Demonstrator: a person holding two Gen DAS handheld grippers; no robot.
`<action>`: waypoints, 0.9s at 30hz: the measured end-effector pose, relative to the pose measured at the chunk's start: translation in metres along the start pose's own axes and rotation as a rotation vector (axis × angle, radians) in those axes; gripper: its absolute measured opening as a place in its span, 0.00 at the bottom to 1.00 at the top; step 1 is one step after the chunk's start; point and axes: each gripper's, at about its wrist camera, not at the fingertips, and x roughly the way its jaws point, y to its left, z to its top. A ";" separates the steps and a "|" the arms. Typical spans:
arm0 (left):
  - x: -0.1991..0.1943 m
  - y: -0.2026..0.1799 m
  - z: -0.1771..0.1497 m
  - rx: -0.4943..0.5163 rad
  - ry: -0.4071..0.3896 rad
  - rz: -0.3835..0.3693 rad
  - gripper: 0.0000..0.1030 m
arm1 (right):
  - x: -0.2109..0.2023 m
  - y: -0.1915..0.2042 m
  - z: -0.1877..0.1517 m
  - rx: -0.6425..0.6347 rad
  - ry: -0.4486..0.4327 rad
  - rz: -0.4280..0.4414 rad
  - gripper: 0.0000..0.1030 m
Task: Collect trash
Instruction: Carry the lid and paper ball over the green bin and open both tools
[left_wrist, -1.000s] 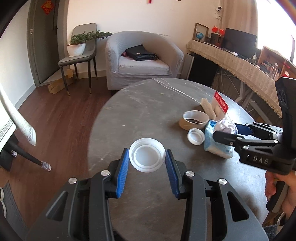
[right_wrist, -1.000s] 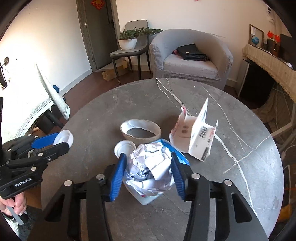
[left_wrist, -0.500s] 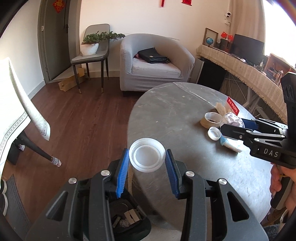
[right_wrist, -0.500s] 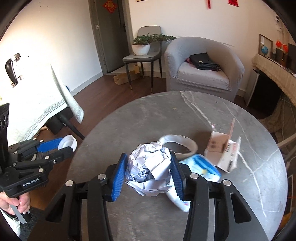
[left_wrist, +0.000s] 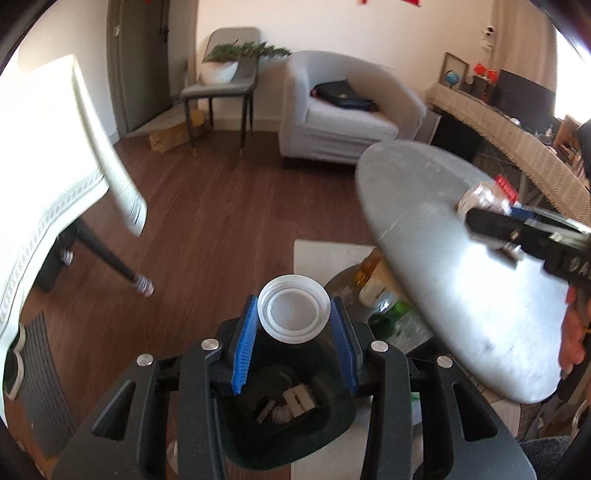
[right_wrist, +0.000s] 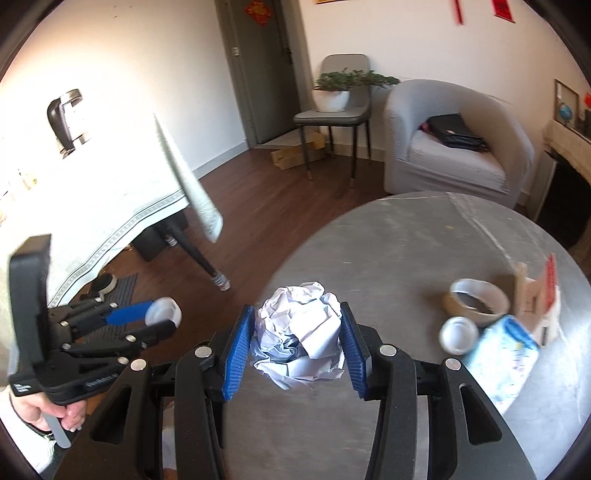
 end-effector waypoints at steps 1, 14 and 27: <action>0.000 0.006 -0.005 -0.003 0.013 0.000 0.41 | 0.001 0.005 0.000 -0.004 -0.001 0.007 0.45; 0.013 0.048 -0.051 -0.069 0.143 -0.020 0.41 | 0.026 0.068 0.001 -0.078 0.031 0.072 0.45; 0.027 0.065 -0.079 -0.049 0.225 -0.026 0.51 | 0.060 0.116 0.003 -0.126 0.085 0.127 0.45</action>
